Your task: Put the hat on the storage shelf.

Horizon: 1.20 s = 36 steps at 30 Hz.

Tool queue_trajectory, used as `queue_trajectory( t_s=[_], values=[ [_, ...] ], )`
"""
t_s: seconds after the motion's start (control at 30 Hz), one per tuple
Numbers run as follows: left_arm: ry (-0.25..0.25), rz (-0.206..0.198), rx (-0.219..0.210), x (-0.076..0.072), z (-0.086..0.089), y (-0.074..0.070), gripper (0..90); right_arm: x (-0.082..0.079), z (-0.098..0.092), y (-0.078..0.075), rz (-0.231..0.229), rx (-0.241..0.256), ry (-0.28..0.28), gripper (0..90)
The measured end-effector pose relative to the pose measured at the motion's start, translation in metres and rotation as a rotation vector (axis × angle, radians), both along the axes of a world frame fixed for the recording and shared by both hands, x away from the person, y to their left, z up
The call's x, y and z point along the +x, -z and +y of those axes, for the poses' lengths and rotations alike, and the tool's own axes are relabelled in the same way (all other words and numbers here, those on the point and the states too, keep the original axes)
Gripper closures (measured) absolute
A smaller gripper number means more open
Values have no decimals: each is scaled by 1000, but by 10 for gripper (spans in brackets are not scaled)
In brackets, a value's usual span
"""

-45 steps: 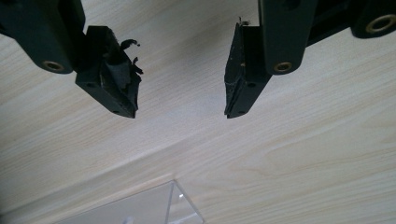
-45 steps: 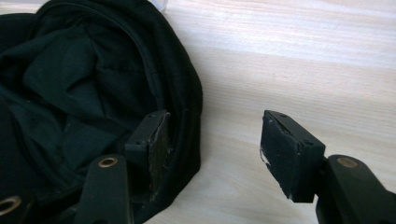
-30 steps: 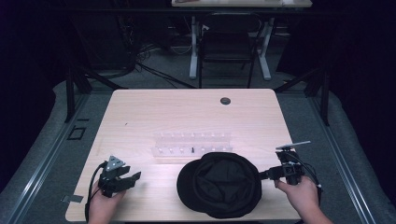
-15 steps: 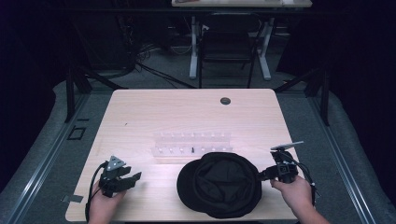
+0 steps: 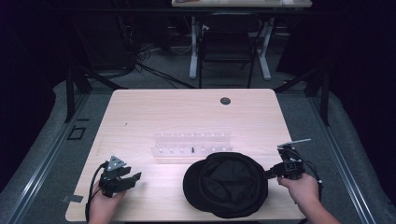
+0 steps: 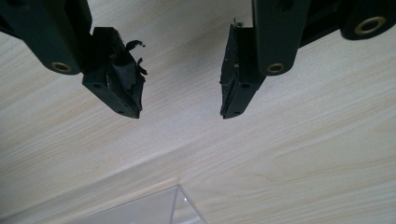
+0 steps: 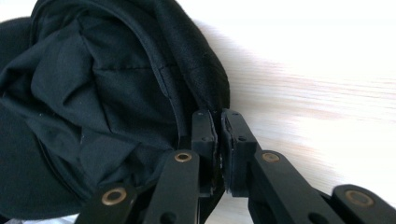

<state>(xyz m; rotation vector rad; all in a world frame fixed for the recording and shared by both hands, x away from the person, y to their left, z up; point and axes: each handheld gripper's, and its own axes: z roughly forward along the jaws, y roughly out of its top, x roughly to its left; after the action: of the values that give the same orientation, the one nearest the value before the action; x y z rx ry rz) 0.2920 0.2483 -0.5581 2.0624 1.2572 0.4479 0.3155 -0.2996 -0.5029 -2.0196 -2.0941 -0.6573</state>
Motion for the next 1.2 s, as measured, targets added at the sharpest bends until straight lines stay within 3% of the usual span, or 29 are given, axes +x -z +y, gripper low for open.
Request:
queue_trajectory(
  t_s=[0.13,0.17,0.27,0.33,0.37,0.4,0.43,0.47,0.5,0.6,0.67,0.8,0.83,1.03,1.2],
  values=[
    [1,1,2,0,0,0,485,1,-10,-1,-1,-19,16,813],
    [1,6,4,1,-1,1,483,1,-10,-1,-11,-18,41,733],
    [-1,11,5,1,-1,2,443,0,-10,0,-17,-29,22,592],
    [-9,20,-1,2,-1,3,386,0,-9,0,-19,-13,21,549],
    [-17,32,-16,3,-1,3,352,-1,-7,0,-33,-42,28,443],
    [-17,32,-16,3,-1,3,313,-1,-7,0,-33,-42,28,443],
    [-30,26,-37,4,0,3,275,-2,-5,0,-42,-44,5,333],
    [-30,26,-37,4,0,3,238,-2,-5,0,-42,-44,5,333],
    [-33,25,-50,4,0,2,213,-3,-6,-2,-59,-52,-9,253],
    [-83,20,-51,6,-1,2,213,-4,-5,-4,-87,-50,-14,190],
    [-84,25,-59,6,-2,3,194,-4,-4,-5,-93,-77,-10,205],
    [-51,37,-53,5,-3,4,173,-5,-2,-3,-87,-65,-36,193],
    [-45,33,-41,5,-4,4,175,-5,-1,-3,-76,-60,-52,275],
    [-47,33,-7,5,-5,6,209,-2,2,3,-68,-109,-61,374],
    [-30,14,-4,4,-5,4,288,0,3,6,-58,-104,-58,485]
  ],
)
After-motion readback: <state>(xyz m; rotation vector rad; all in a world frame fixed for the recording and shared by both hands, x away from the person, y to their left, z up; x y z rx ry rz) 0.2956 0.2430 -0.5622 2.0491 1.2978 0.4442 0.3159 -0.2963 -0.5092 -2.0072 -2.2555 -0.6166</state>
